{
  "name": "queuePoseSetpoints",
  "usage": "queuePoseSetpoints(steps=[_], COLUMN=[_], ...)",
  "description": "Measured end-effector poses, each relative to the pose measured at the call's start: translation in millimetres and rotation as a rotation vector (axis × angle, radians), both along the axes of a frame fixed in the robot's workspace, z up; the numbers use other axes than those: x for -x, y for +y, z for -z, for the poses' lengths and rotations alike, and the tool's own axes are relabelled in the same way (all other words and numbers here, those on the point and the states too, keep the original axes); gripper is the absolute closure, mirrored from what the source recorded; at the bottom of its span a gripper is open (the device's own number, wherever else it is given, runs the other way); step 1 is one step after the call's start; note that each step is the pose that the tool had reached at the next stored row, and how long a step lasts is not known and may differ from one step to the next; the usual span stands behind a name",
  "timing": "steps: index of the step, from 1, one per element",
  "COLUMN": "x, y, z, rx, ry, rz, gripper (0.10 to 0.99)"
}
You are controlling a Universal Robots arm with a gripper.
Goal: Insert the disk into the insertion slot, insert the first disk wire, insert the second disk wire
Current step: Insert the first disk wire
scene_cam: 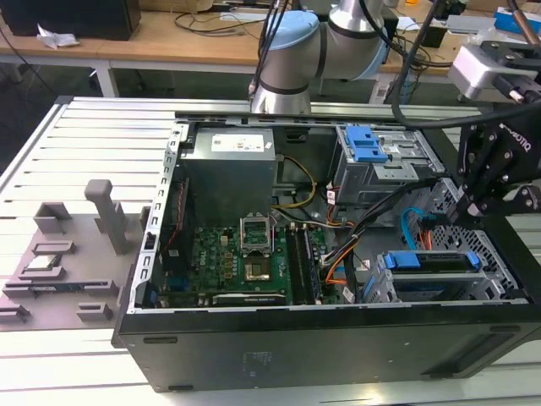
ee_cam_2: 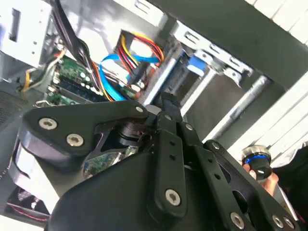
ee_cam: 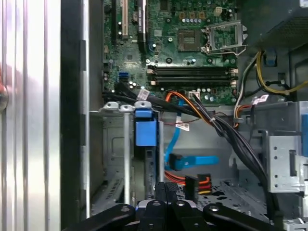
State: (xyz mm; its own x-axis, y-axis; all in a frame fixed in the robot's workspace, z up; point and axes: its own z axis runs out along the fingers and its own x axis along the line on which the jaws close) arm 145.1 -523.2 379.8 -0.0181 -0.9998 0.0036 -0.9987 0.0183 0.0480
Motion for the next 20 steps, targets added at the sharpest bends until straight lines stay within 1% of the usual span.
queuePoseSetpoints(steps=[1, 2, 4, 5, 6, 12, 15, 17, 18, 20], x=[-1.4, -2.2, -2.9, -3.0, -3.3, -3.3, -3.3, -3.3, -3.3, -3.3], y=[4.3, 7.0, 14.6, 19.0, 21.6, 21.8, 21.8, 21.9, 22.0, 22.6], z=[1.1, 2.5, 8.5, 9.8, 10.3, 10.4, 10.4, 10.6, 11.6, 15.3], rx=[0.0, 0.0, 0.0, 0.0, 0.0, 0.001, 0.001, 0.002, 0.007, 0.01], ry=[0.0006, 0.0012, 0.0025, 0.0026, 0.0026, 0.0026, 0.0026, 0.0026, 0.0026, 0.0026], rz=[0.0, 0.0, 0.0, 0.0, 0.0, 0.0, 0.0, 0.0, 0.0, 0.0], gripper=[0.98, 0.98, 0.98, 0.98, 0.98, 0.973, 0.784, 0.784, 0.784, 0.784])
